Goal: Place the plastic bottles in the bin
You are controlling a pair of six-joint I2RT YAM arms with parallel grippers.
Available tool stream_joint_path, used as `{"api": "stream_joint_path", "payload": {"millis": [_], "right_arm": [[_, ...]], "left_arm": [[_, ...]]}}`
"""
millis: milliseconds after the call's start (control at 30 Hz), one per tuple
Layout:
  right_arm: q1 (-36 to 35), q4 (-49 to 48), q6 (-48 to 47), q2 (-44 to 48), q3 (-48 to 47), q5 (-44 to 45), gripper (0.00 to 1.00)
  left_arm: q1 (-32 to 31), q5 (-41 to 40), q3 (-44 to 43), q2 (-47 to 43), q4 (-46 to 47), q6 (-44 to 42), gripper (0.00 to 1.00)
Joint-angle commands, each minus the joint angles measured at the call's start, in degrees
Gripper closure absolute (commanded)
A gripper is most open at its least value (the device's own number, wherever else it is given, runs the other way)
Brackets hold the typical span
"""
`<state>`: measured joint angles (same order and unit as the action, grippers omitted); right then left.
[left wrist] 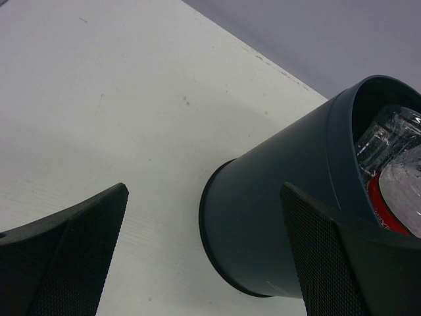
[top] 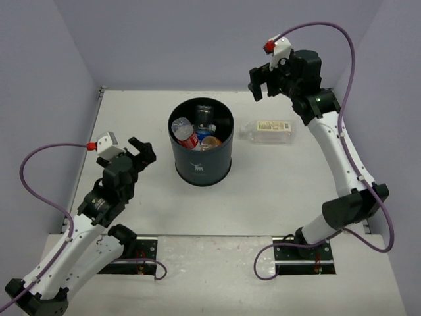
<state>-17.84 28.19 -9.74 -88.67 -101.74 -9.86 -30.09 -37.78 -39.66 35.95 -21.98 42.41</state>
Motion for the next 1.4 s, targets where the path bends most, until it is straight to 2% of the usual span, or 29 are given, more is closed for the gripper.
{"api": "stream_joint_path", "payload": {"millis": [0,100,200,267,433,800,1033,1067,1200,1267,1367], "right_arm": [[0.93,13.97,-12.94,-8.7,-6.59,2.11,0.01],[1.34,21.18,-18.81,-14.32,-9.05,0.02,0.01],[1.51,26.89,-21.9,-21.14,-12.81,3.66,0.01],[1.77,28.97,-22.08,-27.46,-15.38,8.38,0.01],[2.37,29.14,-23.14,-35.82,-16.65,9.58,0.01],[3.78,24.89,-29.87,-41.12,-12.44,12.46,0.01],[4.04,24.54,-29.02,-41.72,-10.81,11.63,0.02],[4.04,24.56,-28.8,-41.45,-10.79,11.33,0.06],[4.04,24.45,-26.6,-39.07,-11.83,10.09,0.59],[4.04,24.26,-25.82,-36.41,-12.01,9.22,0.68],[4.04,21.44,-23.43,-29.12,-11.38,7.72,0.74]], "left_arm": [[-0.15,-1.69,-1.74,0.13,0.46,-1.11,0.0],[-0.13,-2.41,-2.66,0.37,-0.76,-1.19,0.0],[-0.15,-2.73,-2.67,0.35,-1.0,-1.11,0.0],[-0.15,-2.64,-2.26,0.37,-0.42,-1.2,0.0],[-0.06,-2.73,-2.58,1.55,-0.43,-1.78,0.0],[-0.15,-2.3,-2.97,2.29,-0.52,-2.86,0.0],[-0.15,-3.04,-3.01,2.64,-0.52,-2.65,0.0],[-0.13,-3.09,-3.05,2.65,-0.51,-2.59,0.0],[-0.06,-2.81,-3.15,2.72,-0.43,-2.33,0.0],[-0.06,-2.59,-3.23,2.56,-0.35,-2.23,0.0],[-0.12,-2.16,-3.12,2.0,-0.35,-1.93,0.0]]}}
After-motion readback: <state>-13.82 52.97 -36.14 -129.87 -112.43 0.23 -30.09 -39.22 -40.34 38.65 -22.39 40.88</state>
